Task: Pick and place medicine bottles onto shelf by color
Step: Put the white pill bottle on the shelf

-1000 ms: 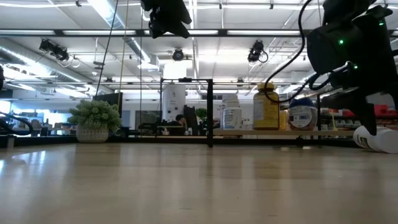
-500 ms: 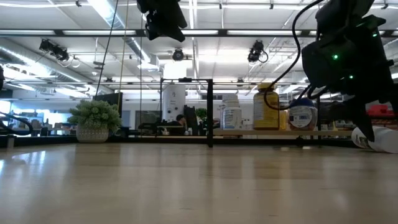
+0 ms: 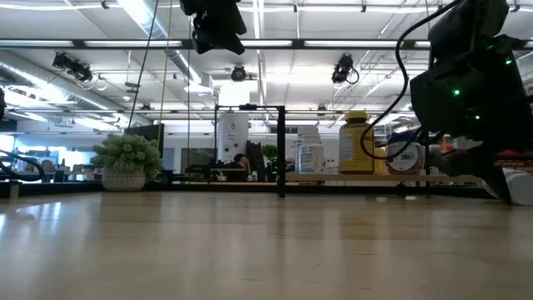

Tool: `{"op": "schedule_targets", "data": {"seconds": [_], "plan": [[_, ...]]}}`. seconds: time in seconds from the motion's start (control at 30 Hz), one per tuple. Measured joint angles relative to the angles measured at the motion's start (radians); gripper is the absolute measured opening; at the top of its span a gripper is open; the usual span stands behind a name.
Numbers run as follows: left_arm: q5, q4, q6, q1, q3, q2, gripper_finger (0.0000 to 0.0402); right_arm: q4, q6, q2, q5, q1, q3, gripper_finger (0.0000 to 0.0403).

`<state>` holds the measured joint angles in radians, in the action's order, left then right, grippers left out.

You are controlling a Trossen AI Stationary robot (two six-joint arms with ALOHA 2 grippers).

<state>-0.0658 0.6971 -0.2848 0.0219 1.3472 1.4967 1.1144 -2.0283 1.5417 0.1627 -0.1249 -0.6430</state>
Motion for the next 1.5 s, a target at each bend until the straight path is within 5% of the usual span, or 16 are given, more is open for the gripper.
{"op": "schedule_targets", "data": {"seconds": [0.7,1.13,1.5], "plan": [[0.000,0.015,0.001,0.000,0.000,0.000,0.0172,0.045,0.068,0.002,-0.077,-0.004,-0.096,0.0217],[0.004,0.012,0.058,0.000,0.000,0.000,0.0172,0.101,0.395,0.002,-0.199,-0.141,-0.555,0.0217],[0.151,0.019,0.282,-0.001,0.000,0.000,0.0172,0.131,0.567,0.000,-0.265,-0.221,-0.934,0.0218]]}}
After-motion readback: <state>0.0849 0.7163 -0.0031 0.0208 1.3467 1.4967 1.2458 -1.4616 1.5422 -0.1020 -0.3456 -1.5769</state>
